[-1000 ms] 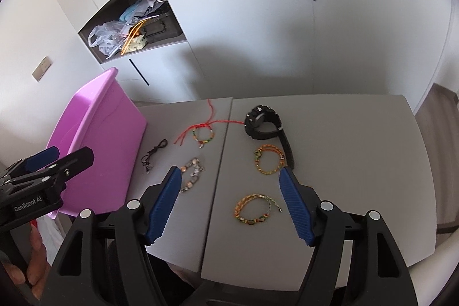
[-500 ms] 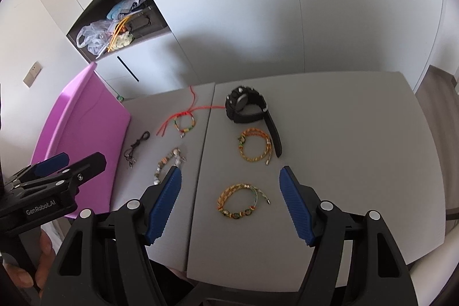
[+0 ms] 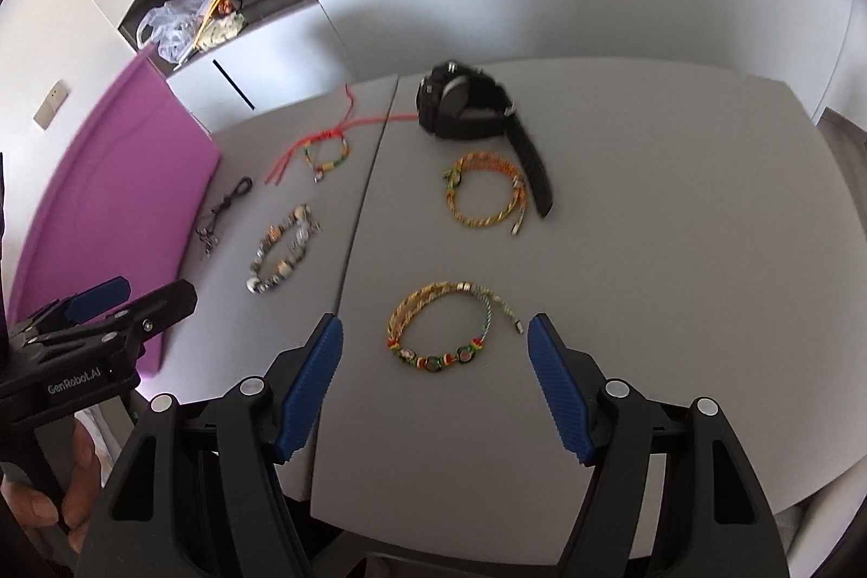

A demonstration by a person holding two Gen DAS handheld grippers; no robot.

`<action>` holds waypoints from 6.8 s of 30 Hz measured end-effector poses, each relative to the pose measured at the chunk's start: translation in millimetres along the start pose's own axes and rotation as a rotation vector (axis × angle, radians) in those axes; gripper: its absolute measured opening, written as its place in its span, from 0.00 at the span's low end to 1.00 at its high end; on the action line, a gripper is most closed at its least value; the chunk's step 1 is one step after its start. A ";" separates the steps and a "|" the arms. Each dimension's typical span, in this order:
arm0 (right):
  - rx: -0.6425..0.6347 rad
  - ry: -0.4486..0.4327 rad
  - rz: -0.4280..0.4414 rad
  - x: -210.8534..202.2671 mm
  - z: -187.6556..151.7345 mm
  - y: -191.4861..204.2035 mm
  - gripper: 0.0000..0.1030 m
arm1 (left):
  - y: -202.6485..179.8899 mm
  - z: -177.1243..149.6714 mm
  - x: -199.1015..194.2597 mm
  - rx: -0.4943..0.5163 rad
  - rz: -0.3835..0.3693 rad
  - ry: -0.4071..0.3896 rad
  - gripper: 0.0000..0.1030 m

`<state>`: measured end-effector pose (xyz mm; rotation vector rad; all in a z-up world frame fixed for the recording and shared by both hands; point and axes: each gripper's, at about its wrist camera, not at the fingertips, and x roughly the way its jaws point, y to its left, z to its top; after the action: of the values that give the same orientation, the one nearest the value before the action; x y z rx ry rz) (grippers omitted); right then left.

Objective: Organize jewelry
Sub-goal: 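Move both tools back over the table toward the remaining bracelets, then grasp stone-bead bracelet with left tool while right tool grasps braided bead bracelet, then carry both bracelets over the pink tub and open both tools to drop them, then move both tools back over the table toward the remaining bracelets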

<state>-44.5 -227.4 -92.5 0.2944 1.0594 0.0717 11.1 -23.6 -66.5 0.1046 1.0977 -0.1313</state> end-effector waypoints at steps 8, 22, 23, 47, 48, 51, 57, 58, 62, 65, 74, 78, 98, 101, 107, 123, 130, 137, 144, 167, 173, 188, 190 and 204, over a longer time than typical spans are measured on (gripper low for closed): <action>-0.032 0.018 -0.043 29.2 -9.6 0.5 0.66 | 7.6 -2.1 28.9 -0.014 0.010 -0.008 0.93; -0.149 -0.010 -0.147 46.5 -20.2 9.9 0.66 | -3.4 -5.3 60.0 0.002 0.006 -0.015 0.93; -0.156 -0.012 -0.152 46.9 -20.3 10.6 0.66 | -5.2 -5.1 62.0 0.009 0.010 -0.014 0.93; -0.241 -0.086 -0.188 55.6 -18.3 19.8 0.68 | -19.2 8.8 100.3 0.020 -0.010 -0.058 0.94; -0.247 -0.087 -0.183 55.9 -17.7 20.9 0.64 | -20.0 9.1 99.7 0.022 -0.014 -0.062 0.91; -0.272 -0.089 -0.175 56.1 -16.9 26.2 0.52 | -23.7 10.1 96.5 0.035 -0.023 -0.084 0.71; -0.308 -0.089 -0.164 57.3 -14.0 35.5 0.19 | -26.5 13.6 89.1 0.060 -0.042 -0.100 0.16; -0.311 -0.086 -0.159 57.6 -13.1 36.5 0.13 | -27.1 14.0 88.8 0.065 -0.043 -0.099 0.16; -0.292 -0.071 -0.138 55.8 -10.2 34.5 0.11 | -20.9 15.5 85.9 0.032 -0.090 -0.088 0.13; -0.262 -0.067 -0.113 51.5 -9.1 31.5 0.11 | -15.8 14.8 78.2 0.021 -0.111 -0.087 0.12; -0.173 -0.072 -0.065 32.9 -3.9 24.1 0.11 | -5.4 18.3 47.8 0.013 -0.183 -0.106 0.07; -0.159 -0.081 -0.059 23.3 -2.7 24.3 0.11 | -2.2 18.4 33.9 0.003 -0.195 -0.118 0.07; -0.194 -0.269 0.039 -73.6 23.0 77.1 0.11 | 19.8 28.4 -80.1 -0.040 -0.211 -0.278 0.07; -0.218 -0.311 0.066 -90.8 34.7 94.5 0.11 | 31.0 34.0 -100.7 -0.065 -0.228 -0.303 0.07; -0.270 -0.366 0.162 -115.8 63.1 140.1 0.11 | 64.6 49.2 -145.4 -0.103 -0.206 -0.371 0.07; -0.474 -0.211 0.382 -75.1 93.2 296.5 0.11 | 205.0 39.8 -145.1 -0.266 0.036 -0.318 0.07; -0.543 -0.074 0.353 -36.9 88.1 335.8 0.11 | 242.9 26.5 -113.8 -0.340 0.079 -0.209 0.07; -0.574 -0.005 0.314 -15.2 85.3 349.0 0.11 | 255.2 21.0 -90.1 -0.378 0.111 -0.128 0.07; -0.595 0.015 0.259 -4.9 85.6 353.5 0.22 | 255.7 14.6 -78.2 -0.400 0.139 -0.069 0.09; -0.507 -0.055 0.324 -28.1 87.4 319.3 0.48 | 244.5 0.2 -101.3 -0.457 0.199 -0.102 0.80; -0.504 -0.095 0.313 -42.5 93.2 302.5 0.49 | 234.9 11.6 -107.1 -0.421 0.206 -0.122 0.81; -0.322 -0.195 0.303 -81.5 106.5 230.6 0.53 | 190.7 33.4 -125.5 -0.296 0.188 -0.144 0.81; -0.301 -0.204 0.299 -86.1 105.9 220.4 0.53 | 182.8 33.6 -128.7 -0.279 0.186 -0.152 0.81; -0.182 -0.238 0.170 -105.4 69.1 122.3 0.55 | 100.4 35.4 -132.3 -0.144 0.071 -0.181 0.85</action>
<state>-26.2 -145.3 61.6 0.2212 0.7845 0.2784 -1.4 77.4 69.4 0.0019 0.9180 0.0022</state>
